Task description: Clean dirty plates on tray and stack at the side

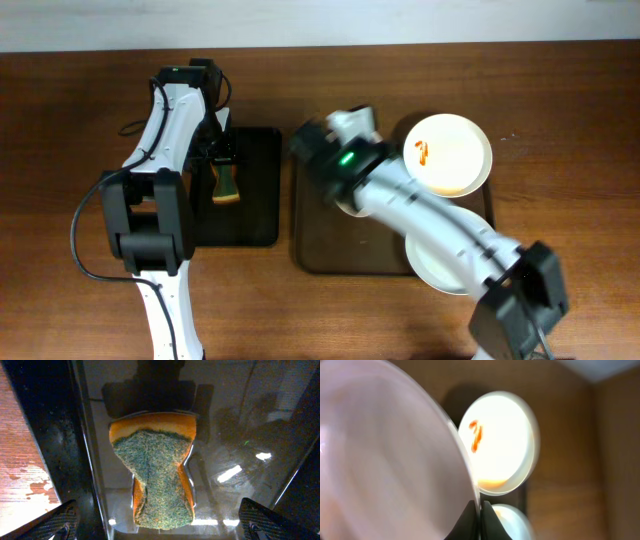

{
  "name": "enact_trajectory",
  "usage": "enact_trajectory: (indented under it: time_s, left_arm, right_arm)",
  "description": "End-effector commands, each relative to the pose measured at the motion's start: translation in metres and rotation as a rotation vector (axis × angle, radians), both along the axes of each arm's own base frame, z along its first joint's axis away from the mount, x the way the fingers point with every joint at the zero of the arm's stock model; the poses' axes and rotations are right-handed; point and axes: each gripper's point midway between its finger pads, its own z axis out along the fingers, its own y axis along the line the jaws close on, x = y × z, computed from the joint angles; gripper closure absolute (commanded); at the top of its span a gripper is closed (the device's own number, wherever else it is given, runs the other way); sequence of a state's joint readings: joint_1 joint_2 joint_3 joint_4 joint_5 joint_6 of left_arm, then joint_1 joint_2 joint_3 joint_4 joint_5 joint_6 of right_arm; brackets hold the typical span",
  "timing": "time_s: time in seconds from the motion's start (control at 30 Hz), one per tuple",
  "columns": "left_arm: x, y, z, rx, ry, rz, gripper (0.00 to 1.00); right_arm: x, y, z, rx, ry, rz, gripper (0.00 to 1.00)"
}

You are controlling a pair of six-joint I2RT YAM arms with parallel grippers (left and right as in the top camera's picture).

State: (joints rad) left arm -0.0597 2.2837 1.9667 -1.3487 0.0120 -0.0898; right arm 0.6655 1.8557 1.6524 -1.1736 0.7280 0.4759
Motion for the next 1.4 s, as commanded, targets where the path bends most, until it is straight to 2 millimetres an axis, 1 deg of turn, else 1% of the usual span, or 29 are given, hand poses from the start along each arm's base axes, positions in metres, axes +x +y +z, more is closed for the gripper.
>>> enact_trajectory:
  time_s: [0.0, 0.07, 0.13, 0.17, 0.2, 0.27, 0.33, 0.43, 0.5, 0.57, 0.6, 0.63, 0.7, 0.77, 0.8, 0.83, 0.87, 0.93, 0.97, 1.0, 1.07, 1.13, 1.17, 1.2, 1.23, 1.27, 1.3, 1.33, 1.37]
  left_arm:
    - [-0.002, 0.0, -0.006, -0.011, 0.02, -0.007, 0.0]
    - [-0.002, 0.0, -0.006, -0.011, 0.02, -0.007, 0.0]
    - [-0.002, 0.0, -0.006, -0.011, 0.02, -0.007, 0.0]
    - [-0.002, 0.0, -0.006, -0.011, 0.02, -0.007, 0.0]
    - [-0.002, 0.0, -0.006, -0.011, 0.02, -0.007, 0.0]
    - [-0.002, 0.0, -0.006, -0.011, 0.02, -0.007, 0.0]
    - [-0.002, 0.0, -0.006, -0.011, 0.02, -0.007, 0.0]
    - [-0.002, 0.0, -0.006, -0.011, 0.02, -0.007, 0.0]
    - [-0.002, 0.0, -0.006, -0.011, 0.02, -0.007, 0.0]
    - [-0.002, 0.0, -0.006, -0.011, 0.02, -0.007, 0.0]
    - [-0.002, 0.0, -0.006, -0.011, 0.02, -0.007, 0.0]
    - [-0.002, 0.0, -0.006, -0.011, 0.02, -0.007, 0.0]
    - [-0.002, 0.0, -0.006, -0.011, 0.02, -0.007, 0.0]
    - [-0.002, 0.0, -0.006, -0.011, 0.02, -0.007, 0.0]
    - [-0.002, 0.0, -0.006, -0.011, 0.02, -0.007, 0.0]
    - [-0.002, 0.0, -0.006, -0.011, 0.02, -0.007, 0.0]
    - [-0.002, 0.0, -0.006, -0.011, 0.02, -0.007, 0.0]
    - [-0.002, 0.0, -0.006, -0.011, 0.02, -0.007, 0.0]
    - [-0.002, 0.0, -0.006, -0.011, 0.02, -0.007, 0.0]
    - [-0.002, 0.0, -0.006, -0.011, 0.02, -0.008, 0.0]
    - [-0.002, 0.0, -0.006, -0.011, 0.02, -0.008, 0.0]
    - [-0.002, 0.0, -0.006, -0.011, 0.02, -0.008, 0.0]
    - [-0.002, 0.0, -0.006, -0.011, 0.02, -0.008, 0.0]
    - [-0.002, 0.0, -0.006, -0.011, 0.02, -0.008, 0.0]
    - [-0.002, 0.0, -0.006, -0.011, 0.02, -0.008, 0.0]
    - [-0.002, 0.0, -0.006, -0.011, 0.02, -0.008, 0.0]
    - [-0.002, 0.0, -0.006, -0.011, 0.02, -0.008, 0.0]
    - [-0.002, 0.0, -0.006, -0.011, 0.02, -0.008, 0.0]
    - [-0.002, 0.0, -0.006, -0.011, 0.02, -0.008, 0.0]
  right_arm:
    - [0.015, -0.013, 0.01, 0.437, 0.139, -0.027, 0.96]
    - [0.029, -0.06, 0.011, 0.602, 0.169, -0.106, 0.96]
    - [0.033, -0.122, 0.007, 0.699, 0.173, -0.224, 0.96]
    - [0.032, -0.159, 0.005, 0.726, 0.153, -0.312, 0.96]
    - [0.028, -0.2, 0.003, 0.74, 0.122, -0.411, 0.96]
    - [0.014, -0.258, -0.002, 0.752, 0.078, -0.556, 0.96]
    - [-0.008, -0.312, -0.012, 0.768, 0.037, -0.71, 0.96]
    - [-0.038, -0.364, -0.031, 0.782, -0.012, -0.869, 0.96]
    - [-0.056, -0.385, -0.051, 0.79, -0.024, -0.942, 0.96]
    - [-0.068, -0.392, -0.072, 0.8, -0.026, -0.991, 0.96]
    - [-0.074, -0.392, -0.093, 0.808, -0.021, -1.009, 0.96]
    - [-0.076, -0.39, -0.105, 0.811, -0.017, -1.009, 0.96]
    - [-0.069, -0.38, -0.12, 0.849, -0.027, -0.972, 0.96]
    - [-0.067, -0.375, -0.122, 0.845, -0.02, -0.958, 0.93]
    - [-0.068, -0.377, -0.123, 0.831, -0.019, -0.963, 0.76]
    - [-0.069, -0.377, -0.123, 0.829, -0.014, -0.967, 0.51]
    - [-0.072, -0.374, -0.123, 0.833, 0.005, -0.97, 0.31]
    - [-0.062, -0.362, -0.111, 0.894, 0.03, -0.848, 0.3]
    - [-0.048, -0.354, -0.096, 0.937, 0.027, -0.738, 0.3]
    - [-0.039, -0.349, -0.079, 0.937, 0.027, -0.674, 0.34]
    - [-0.025, -0.338, -0.057, 0.911, 0.045, -0.547, 0.36]
    - [0.0, -0.311, -0.03, 0.85, 0.063, -0.379, 0.38]
    - [0.01, -0.3, -0.022, 0.797, 0.071, -0.313, 0.39]
    - [0.02, -0.291, -0.017, 0.725, 0.081, -0.257, 0.45]
    - [0.031, -0.279, -0.016, 0.634, 0.094, -0.175, 0.54]
    - [0.042, -0.262, -0.016, 0.552, 0.116, -0.072, 0.56]
    - [0.048, -0.254, -0.018, 0.508, 0.126, -0.032, 0.55]
    - [0.056, -0.244, -0.021, 0.453, 0.133, -0.009, 0.44]
    - [0.06, -0.232, -0.025, 0.438, 0.149, 0.014, 0.39]
